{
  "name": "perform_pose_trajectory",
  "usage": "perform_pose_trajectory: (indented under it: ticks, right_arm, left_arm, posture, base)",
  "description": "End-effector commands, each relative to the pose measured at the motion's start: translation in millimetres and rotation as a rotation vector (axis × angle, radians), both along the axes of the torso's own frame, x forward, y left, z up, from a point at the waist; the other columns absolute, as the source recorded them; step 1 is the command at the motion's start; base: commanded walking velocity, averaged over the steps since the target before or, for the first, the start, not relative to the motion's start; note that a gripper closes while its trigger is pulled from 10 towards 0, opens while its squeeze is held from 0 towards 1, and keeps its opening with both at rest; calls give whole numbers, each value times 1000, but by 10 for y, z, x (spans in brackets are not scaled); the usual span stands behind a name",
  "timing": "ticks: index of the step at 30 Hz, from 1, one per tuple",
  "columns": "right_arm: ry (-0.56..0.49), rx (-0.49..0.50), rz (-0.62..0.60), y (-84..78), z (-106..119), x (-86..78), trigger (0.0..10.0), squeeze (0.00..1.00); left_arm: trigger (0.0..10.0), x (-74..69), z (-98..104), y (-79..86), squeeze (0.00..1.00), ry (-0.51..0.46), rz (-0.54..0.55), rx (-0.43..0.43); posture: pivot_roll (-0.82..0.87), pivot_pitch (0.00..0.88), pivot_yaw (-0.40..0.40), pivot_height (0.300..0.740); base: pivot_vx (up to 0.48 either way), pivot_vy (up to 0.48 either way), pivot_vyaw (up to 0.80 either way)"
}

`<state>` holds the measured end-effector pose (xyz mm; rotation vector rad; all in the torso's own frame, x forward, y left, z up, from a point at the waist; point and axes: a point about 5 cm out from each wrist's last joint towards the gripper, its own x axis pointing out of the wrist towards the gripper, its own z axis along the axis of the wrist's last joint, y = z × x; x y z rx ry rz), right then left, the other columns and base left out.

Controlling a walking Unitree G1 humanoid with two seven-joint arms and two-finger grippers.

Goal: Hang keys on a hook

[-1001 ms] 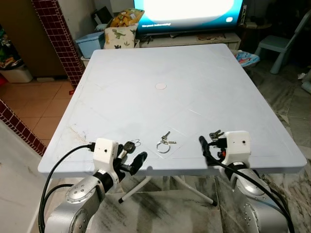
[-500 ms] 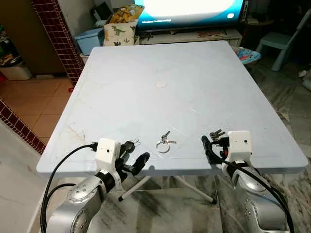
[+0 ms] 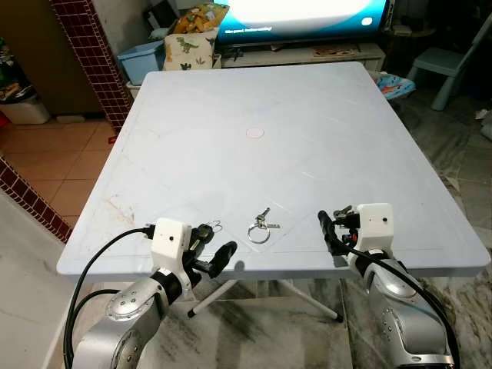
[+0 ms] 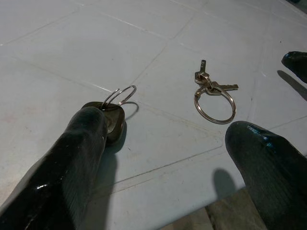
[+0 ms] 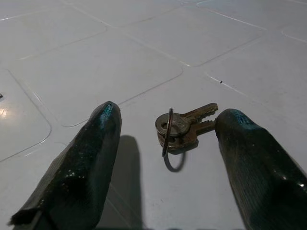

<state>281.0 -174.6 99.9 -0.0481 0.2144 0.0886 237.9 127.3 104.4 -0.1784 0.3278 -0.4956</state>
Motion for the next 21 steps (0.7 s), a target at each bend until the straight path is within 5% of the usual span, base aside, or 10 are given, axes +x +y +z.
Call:
perform_pose_trajectory:
  ticks: [1, 9, 10, 13, 15, 21]
  right_arm:
    - [-8, 8, 5, 2, 18, 24, 10000, 0]
    - [-22, 26, 5, 3, 15, 28, 10000, 0]
    - [-27, 27, 5, 6, 21, 30, 4706, 0]
    - [-29, 27, 4, 8, 27, 34, 3451, 0]
    - [-28, 30, 4, 11, 22, 31, 157, 0]
    - [-25, 30, 4, 17, 11, 13, 0, 0]
  left_arm:
    - [10000, 0, 22, 7, 0, -8, -12, 13]
    - [10000, 2, 18, -2, 0, -8, -11, 12]
    - [10000, 2, 17, -4, 0, -8, -12, 12]
    - [10000, 4, 16, -10, 0, -8, -14, 13]
    - [10000, 4, 15, -15, 0, -9, -14, 13]
    - [10000, 4, 13, -18, 0, -10, -12, 12]
  posture:
    - [-40, 98, 84, 740]
    - [-40, 97, 83, 740]
    - [-40, 97, 83, 740]
    - [-41, 93, 82, 740]
    - [-40, 92, 80, 740]
    - [-40, 92, 80, 740]
  base:
    - [0, 0, 0]
    - [0, 0, 0]
    - [0, 0, 0]
    - [0, 0, 0]
    - [0, 0, 0]
    - [0, 0, 0]
